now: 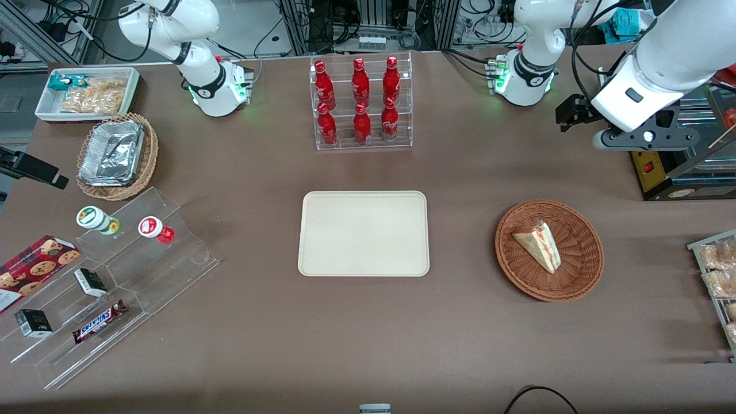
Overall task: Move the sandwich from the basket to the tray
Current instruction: 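Lower the open left gripper over the sandwich in the wicker basket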
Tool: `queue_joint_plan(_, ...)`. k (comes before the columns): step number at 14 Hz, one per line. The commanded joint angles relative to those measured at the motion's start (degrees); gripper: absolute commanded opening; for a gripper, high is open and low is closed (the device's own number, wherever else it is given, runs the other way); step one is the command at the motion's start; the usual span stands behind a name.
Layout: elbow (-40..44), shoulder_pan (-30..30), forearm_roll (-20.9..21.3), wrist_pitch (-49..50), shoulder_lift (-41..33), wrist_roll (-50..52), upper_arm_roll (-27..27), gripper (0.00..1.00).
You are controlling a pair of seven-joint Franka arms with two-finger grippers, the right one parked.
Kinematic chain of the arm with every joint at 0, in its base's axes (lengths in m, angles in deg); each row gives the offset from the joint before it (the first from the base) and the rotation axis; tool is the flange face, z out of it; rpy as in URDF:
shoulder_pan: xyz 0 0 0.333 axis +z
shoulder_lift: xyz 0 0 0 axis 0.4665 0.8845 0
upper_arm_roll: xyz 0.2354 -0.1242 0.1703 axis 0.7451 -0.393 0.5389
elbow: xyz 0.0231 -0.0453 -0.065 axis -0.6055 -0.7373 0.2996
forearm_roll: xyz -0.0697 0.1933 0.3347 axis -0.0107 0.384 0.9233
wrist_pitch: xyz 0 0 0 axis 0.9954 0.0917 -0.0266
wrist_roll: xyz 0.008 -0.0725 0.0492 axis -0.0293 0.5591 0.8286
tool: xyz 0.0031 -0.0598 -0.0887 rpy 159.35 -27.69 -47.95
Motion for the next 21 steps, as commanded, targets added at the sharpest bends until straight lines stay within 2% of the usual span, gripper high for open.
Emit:
queue_joint_plan(1,0.1,-0.7,0.3,-0.7,-0.8,-0.9,0.7,1.0)
queue_joint_plan(4,-1.4,-0.7,0.4,-2.2,-0.1,-0.7,1.0,1.0)
queue_joint_plan(6,-6.6,-0.4,0.6,-6.2,1.5,-0.6,1.9,1.0)
queue_joint_plan(10,-23.1,-0.2,0.9,-24.4,2.6,0.7,5.8,1.0)
queue_joint_plan(12,-29.2,-0.3,-0.2,-33.8,5.2,6.9,8.3,1.0)
queue_joint_plan(14,-31.3,-0.3,-0.6,-39.3,8.8,11.2,9.1,1.0)
queue_joint_plan(17,-31.5,0.2,-2.3,-46.0,12.9,25.8,9.1,1.0)
queue_joint_plan(21,-31.3,0.2,-2.7,-50.7,15.3,30.6,9.1,1.0)
